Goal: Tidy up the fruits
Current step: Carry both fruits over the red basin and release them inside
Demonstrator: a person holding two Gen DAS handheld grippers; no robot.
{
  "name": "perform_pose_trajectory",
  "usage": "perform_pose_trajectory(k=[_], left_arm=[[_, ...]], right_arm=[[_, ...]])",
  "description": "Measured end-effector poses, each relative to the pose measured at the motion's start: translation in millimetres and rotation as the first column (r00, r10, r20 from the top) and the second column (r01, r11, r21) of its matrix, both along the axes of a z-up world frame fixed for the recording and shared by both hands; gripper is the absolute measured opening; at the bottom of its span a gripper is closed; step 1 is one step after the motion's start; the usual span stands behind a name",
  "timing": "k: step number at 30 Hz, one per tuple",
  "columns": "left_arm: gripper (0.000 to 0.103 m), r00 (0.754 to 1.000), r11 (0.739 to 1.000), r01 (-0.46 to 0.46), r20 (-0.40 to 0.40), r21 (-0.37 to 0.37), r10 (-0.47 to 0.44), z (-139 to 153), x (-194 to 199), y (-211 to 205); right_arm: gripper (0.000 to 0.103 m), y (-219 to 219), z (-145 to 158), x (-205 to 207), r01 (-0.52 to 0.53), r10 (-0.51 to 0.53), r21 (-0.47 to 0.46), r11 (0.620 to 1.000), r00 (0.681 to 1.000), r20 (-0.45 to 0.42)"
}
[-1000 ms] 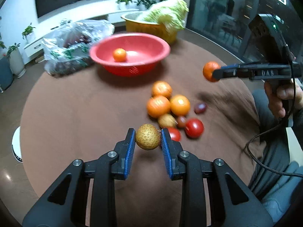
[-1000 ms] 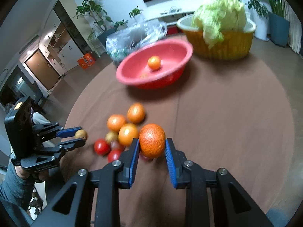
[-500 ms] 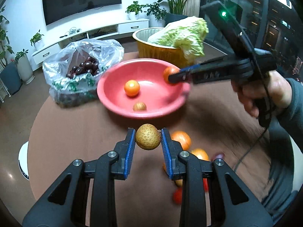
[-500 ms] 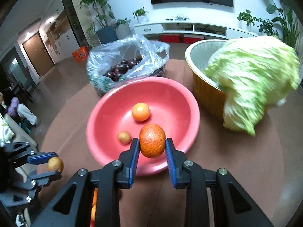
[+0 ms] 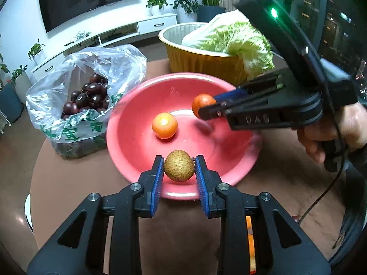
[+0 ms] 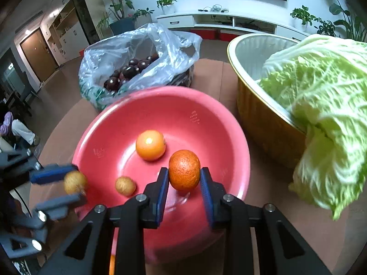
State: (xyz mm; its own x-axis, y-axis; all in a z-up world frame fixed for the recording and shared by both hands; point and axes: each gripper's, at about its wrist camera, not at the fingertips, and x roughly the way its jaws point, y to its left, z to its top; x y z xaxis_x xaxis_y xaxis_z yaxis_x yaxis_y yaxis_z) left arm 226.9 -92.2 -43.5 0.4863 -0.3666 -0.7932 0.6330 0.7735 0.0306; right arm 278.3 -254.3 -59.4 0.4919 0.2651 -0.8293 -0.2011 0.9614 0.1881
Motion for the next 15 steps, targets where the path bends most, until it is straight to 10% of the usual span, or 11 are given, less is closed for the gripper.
perform_pose_trajectory(k=[15], left_arm=[[0.027, 1.000, 0.999, -0.013, -0.028, 0.046, 0.014, -19, 14, -11]], right_arm=[[0.045, -2, 0, 19, 0.044, -0.042, 0.051, 0.998, 0.998, -0.039]])
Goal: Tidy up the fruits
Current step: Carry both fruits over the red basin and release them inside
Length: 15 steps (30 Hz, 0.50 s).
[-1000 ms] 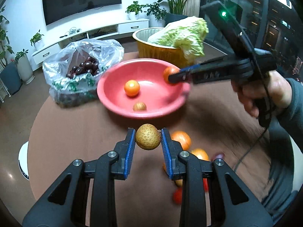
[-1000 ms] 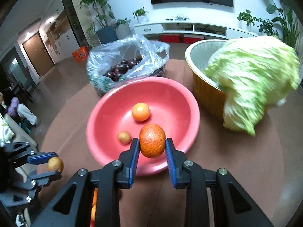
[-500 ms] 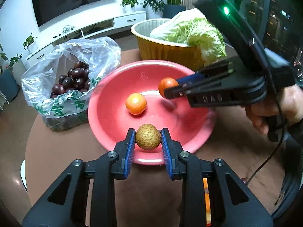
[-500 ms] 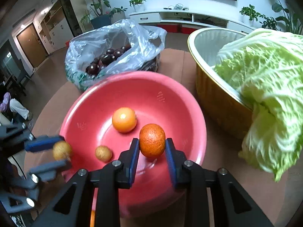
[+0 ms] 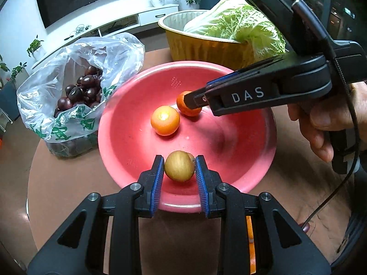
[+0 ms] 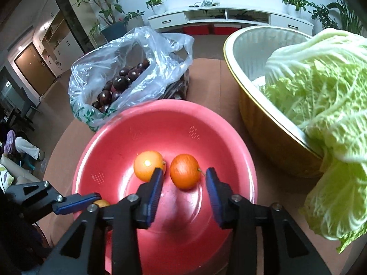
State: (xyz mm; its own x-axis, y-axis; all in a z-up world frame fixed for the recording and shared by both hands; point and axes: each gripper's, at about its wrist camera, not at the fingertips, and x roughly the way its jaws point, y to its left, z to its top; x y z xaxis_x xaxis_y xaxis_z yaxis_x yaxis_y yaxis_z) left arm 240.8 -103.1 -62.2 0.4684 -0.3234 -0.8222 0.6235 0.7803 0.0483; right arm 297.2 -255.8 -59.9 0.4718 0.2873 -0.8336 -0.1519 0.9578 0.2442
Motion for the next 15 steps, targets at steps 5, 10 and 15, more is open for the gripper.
perform_pose_trajectory(k=[5, 10, 15], left_arm=[[0.045, 1.000, 1.000, 0.004, 0.001, -0.012, -0.004, 1, -1, 0], [0.063, 1.000, 0.999, -0.007, 0.022, -0.039, 0.008, 10, -8, 3], [0.068, 0.999, 0.998, -0.021, 0.028, -0.064, 0.022, 22, -26, 17]], right_arm=[[0.046, -8, 7, -7, 0.024, -0.024, 0.034, 0.999, 1.000, 0.001], [0.046, -15, 27, -25, 0.031, -0.033, 0.054, 0.998, 0.999, 0.043], [0.054, -25, 51, -65, 0.042, -0.052, 0.087, 0.995, 0.993, 0.106]])
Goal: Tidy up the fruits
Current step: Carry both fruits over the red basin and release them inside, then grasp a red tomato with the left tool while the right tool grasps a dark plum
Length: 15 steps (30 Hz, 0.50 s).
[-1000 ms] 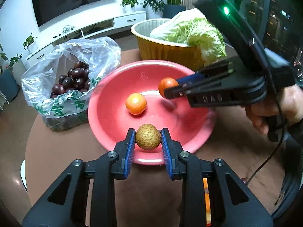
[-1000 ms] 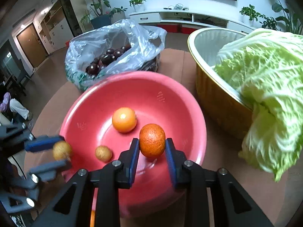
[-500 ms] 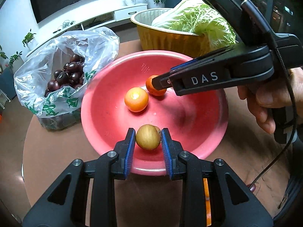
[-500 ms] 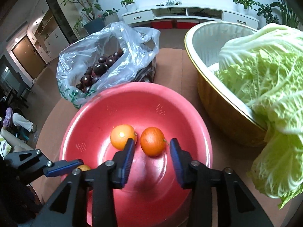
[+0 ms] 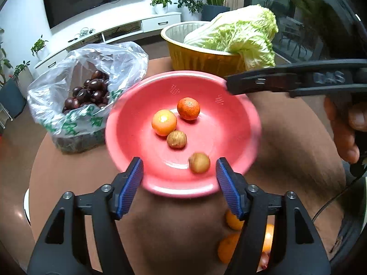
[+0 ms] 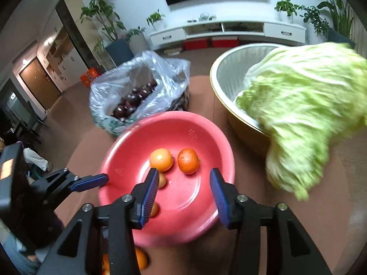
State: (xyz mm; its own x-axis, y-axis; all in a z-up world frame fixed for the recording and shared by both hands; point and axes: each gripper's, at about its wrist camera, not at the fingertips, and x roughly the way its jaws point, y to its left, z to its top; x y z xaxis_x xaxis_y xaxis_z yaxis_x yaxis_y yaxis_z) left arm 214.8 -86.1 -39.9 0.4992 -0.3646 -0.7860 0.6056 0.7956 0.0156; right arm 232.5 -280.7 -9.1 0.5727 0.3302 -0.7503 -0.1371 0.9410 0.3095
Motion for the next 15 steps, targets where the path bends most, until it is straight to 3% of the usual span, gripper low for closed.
perform_pose_trajectory(k=[2, 8, 12, 15], left_arm=[[0.078, 1.000, 1.000, -0.017, 0.020, -0.022, 0.018, 7, -16, 12], [0.079, 0.998, 0.996, -0.058, 0.009, -0.071, 0.058, 12, -70, 49], [0.079, 0.998, 0.997, -0.056, -0.004, -0.059, 0.056, 3, -115, 65], [0.086, 0.999, 0.999, -0.039, -0.013, -0.026, 0.039, -11, -142, 72]], right_arm=[[0.060, -4, 6, -23, 0.010, -0.011, 0.020, 1.000, 1.000, 0.028], [0.066, -5, 0, -99, 0.037, -0.039, 0.029, 0.999, 0.998, 0.052], [0.066, 1, -17, -144, 0.041, -0.042, 0.034, 0.999, 0.999, 0.032], [0.066, 9, -29, -171, 0.049, -0.049, 0.019, 0.999, 0.999, 0.022]])
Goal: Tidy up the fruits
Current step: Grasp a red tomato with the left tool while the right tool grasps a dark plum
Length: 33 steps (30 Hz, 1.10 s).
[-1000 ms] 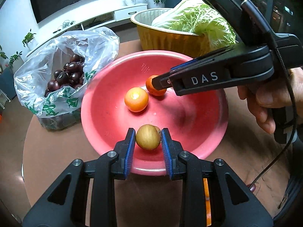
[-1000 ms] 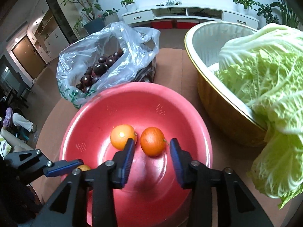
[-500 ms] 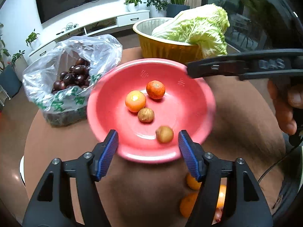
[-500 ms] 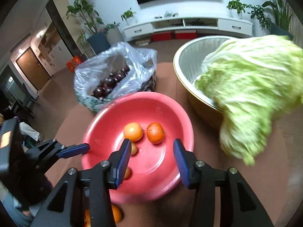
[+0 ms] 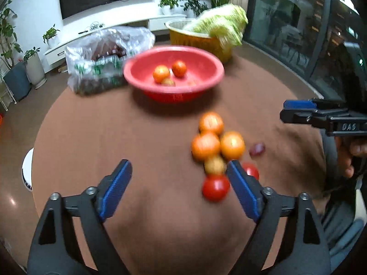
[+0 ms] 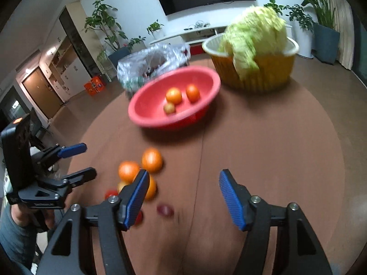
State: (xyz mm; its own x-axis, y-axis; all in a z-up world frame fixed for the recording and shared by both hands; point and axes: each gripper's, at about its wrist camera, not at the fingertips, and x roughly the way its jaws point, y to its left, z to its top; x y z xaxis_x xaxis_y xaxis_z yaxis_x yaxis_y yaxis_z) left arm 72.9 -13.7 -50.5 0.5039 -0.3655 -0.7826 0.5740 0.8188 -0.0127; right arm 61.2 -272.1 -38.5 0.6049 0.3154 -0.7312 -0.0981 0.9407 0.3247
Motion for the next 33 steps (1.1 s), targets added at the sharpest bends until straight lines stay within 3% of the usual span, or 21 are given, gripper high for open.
perform_pose_trajectory(k=[8, 18, 24, 26, 29, 33], left_arm=[[0.086, 0.997, 0.994, 0.073, 0.015, 0.084, -0.075, -22, -36, -10], [0.086, 0.993, 0.986, 0.114, 0.026, 0.121, -0.118, -34, -17, -22], [0.073, 0.986, 0.978, 0.161, 0.023, 0.132, -0.165, -38, -13, -30], [0.058, 0.983, 0.975, 0.179, 0.011, 0.134, -0.182, -41, -14, -33], [0.044, 0.980, 0.971, 0.200, -0.006, 0.135, -0.201, -46, -15, -37], [0.042, 0.980, 0.973, 0.199, -0.009, 0.117, -0.200, -47, -14, -38]], right_arm=[[0.064, 28, -20, -16, -0.068, 0.065, -0.104, 0.992, 0.998, -0.027], [0.052, 47, -36, -7, -0.166, 0.160, -0.198, 0.966, 0.986, -0.047], [0.043, 54, -42, -3, -0.221, 0.213, -0.222, 0.950, 0.975, -0.060], [0.042, 56, -43, -3, -0.232, 0.224, -0.225, 0.946, 0.973, -0.058], [0.041, 58, -44, -2, -0.250, 0.244, -0.235, 0.939, 0.968, -0.056], [0.037, 58, -45, -1, -0.258, 0.253, -0.240, 0.936, 0.966, -0.056]])
